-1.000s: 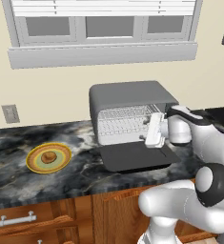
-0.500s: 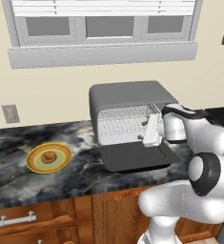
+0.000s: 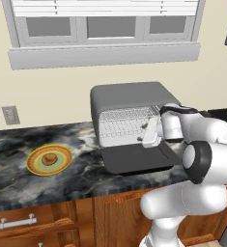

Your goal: Open the toaster oven door. Place the bread on the top rack in the toaster oven and place the chicken drumstick on the bottom rack.

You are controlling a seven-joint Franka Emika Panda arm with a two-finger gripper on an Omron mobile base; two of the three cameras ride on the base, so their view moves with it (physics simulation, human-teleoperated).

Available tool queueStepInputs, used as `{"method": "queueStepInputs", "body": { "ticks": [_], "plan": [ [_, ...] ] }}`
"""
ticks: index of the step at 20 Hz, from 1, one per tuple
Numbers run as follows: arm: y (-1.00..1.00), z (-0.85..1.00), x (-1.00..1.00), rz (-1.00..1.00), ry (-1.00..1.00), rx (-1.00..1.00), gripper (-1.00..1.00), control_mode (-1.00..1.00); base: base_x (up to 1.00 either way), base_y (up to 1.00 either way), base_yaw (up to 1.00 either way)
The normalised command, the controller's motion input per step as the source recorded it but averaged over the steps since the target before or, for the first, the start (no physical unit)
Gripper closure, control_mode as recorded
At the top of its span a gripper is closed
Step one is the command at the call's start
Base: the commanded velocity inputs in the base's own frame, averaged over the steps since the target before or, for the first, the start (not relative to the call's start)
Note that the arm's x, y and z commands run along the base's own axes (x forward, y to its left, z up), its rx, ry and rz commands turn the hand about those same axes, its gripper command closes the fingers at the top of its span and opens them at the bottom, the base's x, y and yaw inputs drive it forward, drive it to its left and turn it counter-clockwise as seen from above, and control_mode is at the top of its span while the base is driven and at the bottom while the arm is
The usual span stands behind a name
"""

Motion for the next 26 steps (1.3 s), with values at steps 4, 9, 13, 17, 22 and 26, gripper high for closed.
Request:
{"method": "queueStepInputs", "body": {
  "ticks": [4, 9, 13, 17, 22, 26],
  "plan": [
    [0.0, -0.16, 0.15, 0.0, 0.02, 0.08, -1.0, -1.0, 0.0, 0.0, 0.0],
    [0.0, -0.16, 0.16, 0.0, 0.02, 0.08, -1.0, -1.0, 0.0, 0.0, 0.0],
    [0.0, -0.03, 0.28, 0.0, 0.0, 0.06, -1.0, -1.0, 0.0, 0.0, 0.0],
    [0.01, 0.0, 0.3, 0.0, 0.0, 0.0, -1.0, -1.0, 0.0, 0.0, 0.0],
    [0.03, -0.04, 0.28, 0.0, 0.0, 0.0, -1.0, -1.0, 0.0, 0.0, 0.0],
    [0.09, -0.11, 0.23, 0.0, 0.0, 0.0, -1.0, -1.0, 0.0, 0.0, 0.0]
  ]
}}
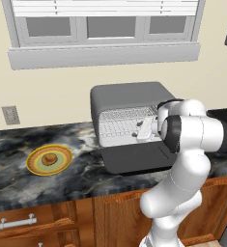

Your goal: Open the toaster oven door. Place the bread on the top rack in the toaster oven and place the chicken drumstick on the bottom rack.

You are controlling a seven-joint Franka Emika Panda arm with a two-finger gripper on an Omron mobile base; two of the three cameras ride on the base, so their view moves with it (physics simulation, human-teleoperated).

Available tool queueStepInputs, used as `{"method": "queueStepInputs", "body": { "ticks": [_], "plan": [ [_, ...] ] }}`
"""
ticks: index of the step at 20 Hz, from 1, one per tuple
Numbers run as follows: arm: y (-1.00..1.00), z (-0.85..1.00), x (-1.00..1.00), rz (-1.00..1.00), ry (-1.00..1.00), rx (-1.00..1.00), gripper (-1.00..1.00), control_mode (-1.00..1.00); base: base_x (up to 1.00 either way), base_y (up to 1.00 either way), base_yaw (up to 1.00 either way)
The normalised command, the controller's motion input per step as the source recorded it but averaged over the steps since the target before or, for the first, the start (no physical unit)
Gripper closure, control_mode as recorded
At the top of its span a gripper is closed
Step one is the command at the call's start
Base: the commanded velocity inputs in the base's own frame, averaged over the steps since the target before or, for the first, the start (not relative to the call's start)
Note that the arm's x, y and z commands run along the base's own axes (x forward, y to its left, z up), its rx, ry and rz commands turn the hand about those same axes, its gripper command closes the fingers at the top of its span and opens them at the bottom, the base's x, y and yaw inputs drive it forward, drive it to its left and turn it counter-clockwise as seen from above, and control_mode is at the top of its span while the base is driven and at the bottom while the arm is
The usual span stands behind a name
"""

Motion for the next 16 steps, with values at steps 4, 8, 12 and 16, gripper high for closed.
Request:
{"method": "queueStepInputs", "body": {
  "ticks": [4, 8, 12, 16],
  "plan": [
    [0.14, -0.2, 0.2, -0.04, 0.0, 0.0, -1.0, -1.0, 0.0, 0.0, 0.0],
    [0.14, -0.22, 0.17, -0.07, 0.0, 0.0, -1.0, -1.0, 0.0, 0.0, 0.0],
    [0.15, -0.21, 0.11, -0.07, 0.08, 0.0, -1.0, -1.0, 0.0, 0.0, 0.0],
    [0.15, -0.29, 0.02, -0.06, 0.13, -0.01, -1.0, -1.0, 0.0, 0.0, 0.0]
  ]
}}
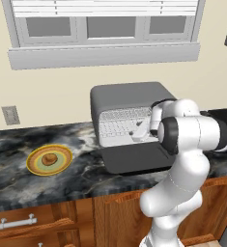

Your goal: Open the toaster oven door. Place the bread on the top rack in the toaster oven and place the chicken drumstick on the bottom rack.

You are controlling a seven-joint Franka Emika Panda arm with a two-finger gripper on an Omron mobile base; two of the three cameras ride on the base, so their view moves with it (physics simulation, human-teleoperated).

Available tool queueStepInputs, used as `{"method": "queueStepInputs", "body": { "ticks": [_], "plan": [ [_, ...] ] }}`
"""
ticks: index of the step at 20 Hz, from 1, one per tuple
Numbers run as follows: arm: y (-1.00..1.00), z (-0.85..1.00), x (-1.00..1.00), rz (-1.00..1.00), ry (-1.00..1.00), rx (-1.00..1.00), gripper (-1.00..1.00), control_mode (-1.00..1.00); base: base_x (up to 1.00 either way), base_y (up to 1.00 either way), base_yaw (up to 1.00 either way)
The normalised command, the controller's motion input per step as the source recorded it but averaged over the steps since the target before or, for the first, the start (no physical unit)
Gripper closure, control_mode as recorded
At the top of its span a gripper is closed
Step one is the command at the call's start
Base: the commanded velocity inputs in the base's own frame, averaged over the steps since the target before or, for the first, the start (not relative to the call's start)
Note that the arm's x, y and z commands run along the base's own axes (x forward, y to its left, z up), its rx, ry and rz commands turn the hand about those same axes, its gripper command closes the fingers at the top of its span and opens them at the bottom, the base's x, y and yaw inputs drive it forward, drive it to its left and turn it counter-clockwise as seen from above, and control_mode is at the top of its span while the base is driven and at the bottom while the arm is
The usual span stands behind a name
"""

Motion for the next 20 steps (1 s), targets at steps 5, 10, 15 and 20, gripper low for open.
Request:
{"method": "queueStepInputs", "body": {
  "ticks": [5, 10, 15, 20],
  "plan": [
    [0.16, -0.41, 0.0, -0.03, 0.24, -0.04, -1.0, -1.0, 0.0, 0.0, 0.0],
    [0.12, -0.53, 0.0, -0.03, 0.26, -0.06, -1.0, -1.0, 0.0, 0.0, 0.0],
    [0.1, -0.58, 0.0, -0.03, 0.26, -0.07, -1.0, -1.0, 0.0, 0.0, 0.0],
    [0.08, -0.66, -0.07, -0.04, 0.21, -0.09, -1.0, -1.0, 0.0, 0.0, 0.0]
  ]
}}
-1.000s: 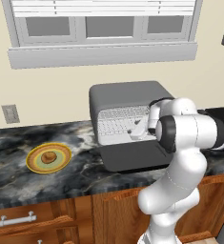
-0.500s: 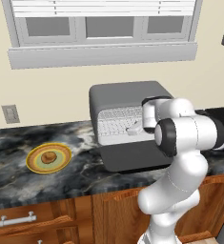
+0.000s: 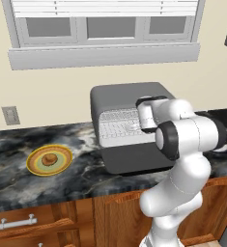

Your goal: Open the toaster oven door. Place the bread on the top rack in the toaster oven and place the chicken drumstick on the bottom rack.

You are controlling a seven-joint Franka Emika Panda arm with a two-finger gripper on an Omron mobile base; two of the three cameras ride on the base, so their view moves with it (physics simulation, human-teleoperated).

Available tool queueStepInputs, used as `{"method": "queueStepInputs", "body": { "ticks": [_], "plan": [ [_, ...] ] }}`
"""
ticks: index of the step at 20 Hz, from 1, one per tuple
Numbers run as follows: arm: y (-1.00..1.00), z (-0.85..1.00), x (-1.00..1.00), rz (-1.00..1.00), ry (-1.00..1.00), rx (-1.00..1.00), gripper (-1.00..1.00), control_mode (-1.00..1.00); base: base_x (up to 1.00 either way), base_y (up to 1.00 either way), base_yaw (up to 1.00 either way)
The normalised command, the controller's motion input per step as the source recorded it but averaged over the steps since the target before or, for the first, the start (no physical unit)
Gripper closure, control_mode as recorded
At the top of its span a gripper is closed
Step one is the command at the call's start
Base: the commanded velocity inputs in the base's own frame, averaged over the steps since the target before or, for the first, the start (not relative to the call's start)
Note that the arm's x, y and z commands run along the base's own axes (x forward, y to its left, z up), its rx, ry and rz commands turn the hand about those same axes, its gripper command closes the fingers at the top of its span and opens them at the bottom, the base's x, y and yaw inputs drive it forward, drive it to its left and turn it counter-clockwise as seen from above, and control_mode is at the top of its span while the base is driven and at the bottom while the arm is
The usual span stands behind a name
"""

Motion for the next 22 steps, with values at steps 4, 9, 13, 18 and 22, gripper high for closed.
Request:
{"method": "queueStepInputs", "body": {
  "ticks": [4, 9, 13, 18, 22],
  "plan": [
    [0.06, -0.69, -0.13, -0.04, 0.19, -0.09, -1.0, -1.0, 0.0, 0.0, 0.0],
    [0.05, -0.7, -0.19, -0.04, 0.15, -0.09, -1.0, -1.0, 0.0, 0.0, 0.0],
    [0.06, -0.74, -0.25, -0.05, 0.1, -0.1, -1.0, -1.0, 0.0, 0.0, 0.0],
    [0.07, -0.74, -0.28, -0.04, 0.06, -0.1, -1.0, -1.0, 0.0, 0.0, 0.0],
    [0.07, -0.69, -0.27, -0.04, 0.1, -0.08, -1.0, -1.0, 0.0, 0.0, 0.0]
  ]
}}
